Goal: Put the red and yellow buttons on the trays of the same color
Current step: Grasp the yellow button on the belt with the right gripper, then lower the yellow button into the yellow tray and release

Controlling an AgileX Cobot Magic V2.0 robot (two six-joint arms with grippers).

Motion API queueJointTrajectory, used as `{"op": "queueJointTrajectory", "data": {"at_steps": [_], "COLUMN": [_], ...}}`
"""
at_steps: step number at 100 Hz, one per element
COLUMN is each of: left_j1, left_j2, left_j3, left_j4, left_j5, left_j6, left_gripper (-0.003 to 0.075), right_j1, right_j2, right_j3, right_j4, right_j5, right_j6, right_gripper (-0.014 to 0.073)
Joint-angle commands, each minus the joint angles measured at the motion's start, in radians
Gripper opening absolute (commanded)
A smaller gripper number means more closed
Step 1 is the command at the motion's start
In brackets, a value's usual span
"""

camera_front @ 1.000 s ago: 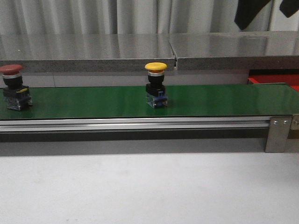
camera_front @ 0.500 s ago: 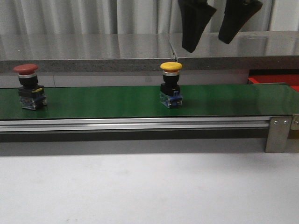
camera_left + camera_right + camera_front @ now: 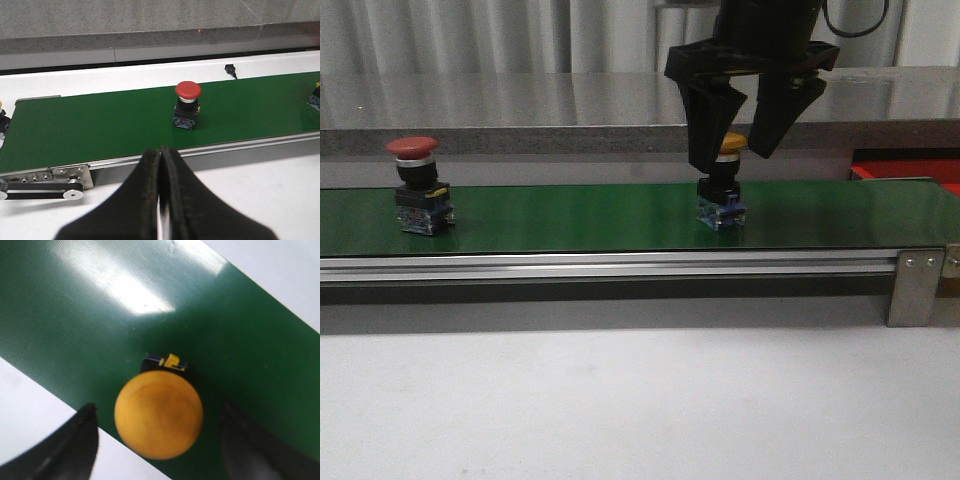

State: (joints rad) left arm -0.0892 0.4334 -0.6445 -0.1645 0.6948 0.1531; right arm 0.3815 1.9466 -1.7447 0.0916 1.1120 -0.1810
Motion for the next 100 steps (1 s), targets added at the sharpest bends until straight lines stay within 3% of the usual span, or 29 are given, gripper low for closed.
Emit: {"op": "queueJointTrajectory", "data": {"at_steps": [1, 12, 26, 55, 100], "left_j1": [-0.008, -0.008, -0.008, -0.008, -0.008], "left_j2": [0.008, 0.008, 0.008, 0.008, 0.008], "left_j3": [-0.023, -0.023, -0.023, -0.023, -0.023], "left_j4": [-0.016, -0.016, -0.016, -0.016, -0.016], "left_j5": [-0.067, -0.067, -0.067, -0.067, -0.067], "left_j6": [0.001, 0.001, 0.001, 0.001, 0.001], "left_gripper": [-0.0019, -0.0019, -0.0019, -0.0019, -0.0019], "right_j1": [-0.001, -0.001, -0.011, -0.129, -0.421], "right_j2": [-0.05, -0.05, -0.058, -0.158, -0.299], "right_j3": [-0.035, -0.035, -0.035, 0.003, 0.183], "right_j4": [0.011, 0.011, 0.01, 0.01, -0.002], "right_j5": [-0.029, -0.034, -0.004, 0.028, -0.013], "right_j6": [-0.016, -0.016, -0.015, 0.011, 0.023], "right_gripper": [0.0318, 0.0151, 0.0079, 0.0078, 0.0078]}}
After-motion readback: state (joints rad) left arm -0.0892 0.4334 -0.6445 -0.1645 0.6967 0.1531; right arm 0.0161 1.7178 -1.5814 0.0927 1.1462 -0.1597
